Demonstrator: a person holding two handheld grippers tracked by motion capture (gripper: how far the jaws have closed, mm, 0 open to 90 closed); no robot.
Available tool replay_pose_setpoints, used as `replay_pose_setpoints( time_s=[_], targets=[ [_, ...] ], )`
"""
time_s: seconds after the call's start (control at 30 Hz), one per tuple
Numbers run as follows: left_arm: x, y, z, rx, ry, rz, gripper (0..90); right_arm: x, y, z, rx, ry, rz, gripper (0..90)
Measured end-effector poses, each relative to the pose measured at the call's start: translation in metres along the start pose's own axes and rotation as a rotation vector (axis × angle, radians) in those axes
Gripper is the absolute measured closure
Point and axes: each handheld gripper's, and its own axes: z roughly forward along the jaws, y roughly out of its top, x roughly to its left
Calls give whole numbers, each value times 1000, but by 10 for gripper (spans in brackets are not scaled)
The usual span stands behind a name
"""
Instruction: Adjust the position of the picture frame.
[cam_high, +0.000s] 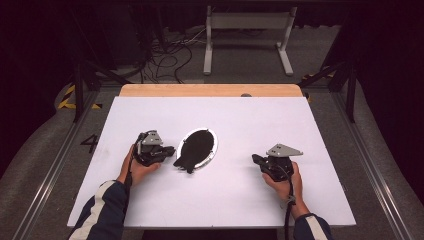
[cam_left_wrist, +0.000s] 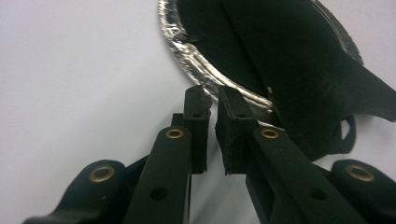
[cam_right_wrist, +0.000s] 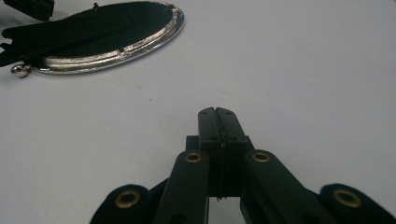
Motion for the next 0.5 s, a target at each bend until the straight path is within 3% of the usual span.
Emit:
replay_pose_setpoints(
  time_s=[0.13, 0.5],
  targets=[
    [-10, 3, -1, 0, -14, 47, 822, 2, -4, 0, 17, 9, -14, 900],
    [-17, 3, -1, 6, -42, 50, 885, 7, -5, 4, 31, 18, -31, 900]
  ],
)
